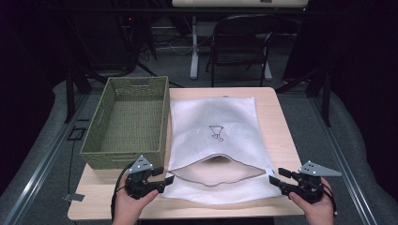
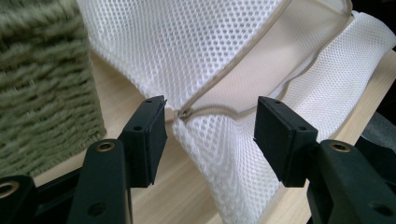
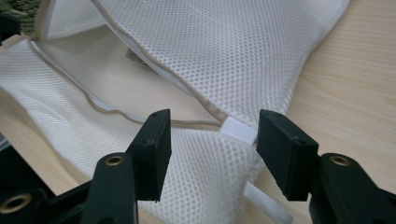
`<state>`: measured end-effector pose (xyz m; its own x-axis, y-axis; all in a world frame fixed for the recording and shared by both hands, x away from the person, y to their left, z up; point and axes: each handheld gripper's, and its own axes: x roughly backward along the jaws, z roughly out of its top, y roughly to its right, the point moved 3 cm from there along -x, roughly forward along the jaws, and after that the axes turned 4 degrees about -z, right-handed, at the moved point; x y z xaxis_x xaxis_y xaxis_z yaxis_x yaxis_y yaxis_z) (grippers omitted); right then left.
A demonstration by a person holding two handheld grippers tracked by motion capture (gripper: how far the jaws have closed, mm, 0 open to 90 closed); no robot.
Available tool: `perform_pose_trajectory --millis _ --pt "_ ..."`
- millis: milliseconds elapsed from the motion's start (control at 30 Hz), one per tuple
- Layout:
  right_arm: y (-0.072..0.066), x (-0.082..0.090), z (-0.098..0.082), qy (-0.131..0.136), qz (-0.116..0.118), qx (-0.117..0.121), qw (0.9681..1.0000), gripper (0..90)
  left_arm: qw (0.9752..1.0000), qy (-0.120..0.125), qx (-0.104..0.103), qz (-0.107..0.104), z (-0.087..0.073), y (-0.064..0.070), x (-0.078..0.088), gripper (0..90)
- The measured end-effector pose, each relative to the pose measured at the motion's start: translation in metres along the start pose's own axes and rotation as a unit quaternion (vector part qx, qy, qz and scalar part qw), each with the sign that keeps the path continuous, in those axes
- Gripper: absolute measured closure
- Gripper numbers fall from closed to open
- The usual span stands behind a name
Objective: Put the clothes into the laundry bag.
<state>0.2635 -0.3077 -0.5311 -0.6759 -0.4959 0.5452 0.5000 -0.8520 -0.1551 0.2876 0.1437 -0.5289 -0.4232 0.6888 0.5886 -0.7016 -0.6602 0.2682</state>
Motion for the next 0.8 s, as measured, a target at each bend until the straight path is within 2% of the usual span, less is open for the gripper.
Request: perform_pose_trajectory --millis 133,167,267,400,500,567,733,800 --pt "-0.008 -0.001 0.011 -0.01 0.011 0.02 0.9997 51.8 1.0 -0.002 -0.008 -0.001 0.012 0.003 0.0 46.6" --pt "-0.01 -0.002 0.015 -0.01 0.013 0.02 0.9997 52.9 0.9999 -0.004 -0.012 -0.001 0.016 0.003 0.001 47.1" --pt "-0.016 -0.006 0.027 -0.007 0.022 0.021 0.9995 56.5 0.9998 0.008 -0.011 -0.012 0.029 0.006 0.001 49.8" --pt "-0.023 -0.014 0.044 -0.009 0.036 0.025 0.999 60.7 0.9996 0.013 -0.013 -0.022 0.048 0.008 0.0 58.1" --pt "-0.03 -0.024 0.057 -0.009 0.044 0.03 0.9985 64.4 0.9993 0.015 -0.014 -0.032 0.061 0.01 -0.006 64.0" --pt "-0.034 -0.03 0.065 -0.012 0.049 0.038 0.998 66.6 0.9993 0.014 -0.019 -0.03 0.07 0.012 -0.011 66.6" --pt "-0.043 -0.043 0.081 -0.006 0.057 0.04 0.9976 69.5 0.9988 0.017 -0.038 -0.026 0.09 0.018 -0.022 73.2" --pt "-0.046 -0.049 0.085 -0.003 0.059 0.038 0.9975 70.2 0.9986 0.015 -0.041 -0.031 0.094 0.022 -0.027 75.0"
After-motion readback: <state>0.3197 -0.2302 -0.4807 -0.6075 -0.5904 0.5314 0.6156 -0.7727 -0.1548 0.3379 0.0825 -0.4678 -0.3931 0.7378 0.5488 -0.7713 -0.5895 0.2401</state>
